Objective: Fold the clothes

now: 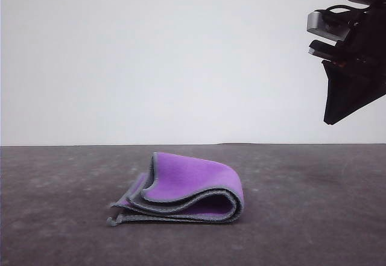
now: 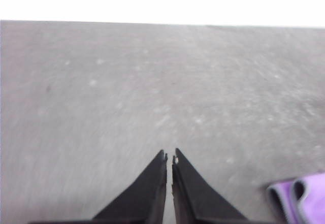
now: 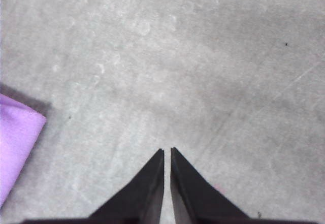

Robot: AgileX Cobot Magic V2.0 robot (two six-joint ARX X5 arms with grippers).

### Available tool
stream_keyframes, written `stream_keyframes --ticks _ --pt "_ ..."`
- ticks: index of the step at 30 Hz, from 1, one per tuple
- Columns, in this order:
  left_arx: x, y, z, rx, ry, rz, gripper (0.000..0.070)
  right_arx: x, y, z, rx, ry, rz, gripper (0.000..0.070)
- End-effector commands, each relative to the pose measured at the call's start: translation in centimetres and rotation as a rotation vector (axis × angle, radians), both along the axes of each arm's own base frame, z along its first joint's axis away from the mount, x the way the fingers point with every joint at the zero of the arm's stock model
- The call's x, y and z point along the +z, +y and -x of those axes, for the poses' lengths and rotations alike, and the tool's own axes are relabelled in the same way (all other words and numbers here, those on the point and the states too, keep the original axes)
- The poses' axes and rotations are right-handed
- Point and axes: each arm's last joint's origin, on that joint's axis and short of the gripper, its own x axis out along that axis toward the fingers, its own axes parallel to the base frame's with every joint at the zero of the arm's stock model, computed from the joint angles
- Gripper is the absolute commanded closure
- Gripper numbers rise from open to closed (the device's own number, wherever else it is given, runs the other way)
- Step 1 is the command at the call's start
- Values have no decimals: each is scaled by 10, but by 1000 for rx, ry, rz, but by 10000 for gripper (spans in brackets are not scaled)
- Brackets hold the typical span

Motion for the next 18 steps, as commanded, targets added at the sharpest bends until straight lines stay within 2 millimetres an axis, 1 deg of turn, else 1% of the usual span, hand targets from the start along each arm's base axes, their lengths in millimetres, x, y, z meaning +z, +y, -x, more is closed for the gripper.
stream_keyframes --ticks 1,4,7,13,18 --pt "-16 2 11 42 -25 34 696 3 1 -4 14 -21 6 683" --pt "-39 4 21 80 -36 53 696 3 1 -4 14 -21 6 683" --pt "-52 4 26 81 -50 53 696 3 1 -4 13 -21 6 683" --pt "-67 5 31 135 -88 47 696 3 1 -4 14 -22 6 683" --pt "-74 6 31 149 -88 50 696 3 1 -4 14 -23 6 683"
